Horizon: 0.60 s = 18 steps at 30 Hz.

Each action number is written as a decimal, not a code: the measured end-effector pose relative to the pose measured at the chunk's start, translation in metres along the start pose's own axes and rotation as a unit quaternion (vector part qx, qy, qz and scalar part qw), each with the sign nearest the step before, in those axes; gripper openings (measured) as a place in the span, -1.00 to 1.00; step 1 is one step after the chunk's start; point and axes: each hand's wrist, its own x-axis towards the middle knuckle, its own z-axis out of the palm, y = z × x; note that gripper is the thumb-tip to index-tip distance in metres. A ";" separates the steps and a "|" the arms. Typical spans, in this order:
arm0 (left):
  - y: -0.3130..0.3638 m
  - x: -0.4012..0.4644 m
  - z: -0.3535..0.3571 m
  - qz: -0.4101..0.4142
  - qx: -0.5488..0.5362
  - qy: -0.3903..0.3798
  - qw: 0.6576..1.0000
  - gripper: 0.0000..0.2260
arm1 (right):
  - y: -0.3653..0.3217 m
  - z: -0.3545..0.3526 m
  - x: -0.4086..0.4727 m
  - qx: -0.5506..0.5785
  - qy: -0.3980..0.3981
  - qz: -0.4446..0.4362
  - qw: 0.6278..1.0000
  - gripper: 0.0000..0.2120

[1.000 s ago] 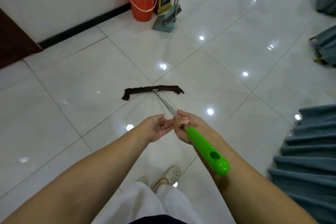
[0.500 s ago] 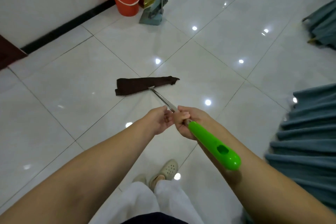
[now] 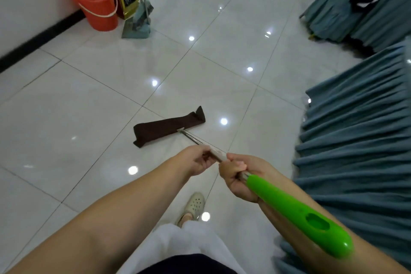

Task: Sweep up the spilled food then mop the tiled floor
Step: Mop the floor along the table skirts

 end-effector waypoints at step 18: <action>-0.022 -0.003 -0.007 -0.083 0.028 -0.021 0.996 -0.82 | 0.025 -0.024 -0.013 -0.035 0.056 0.005 0.998 -0.71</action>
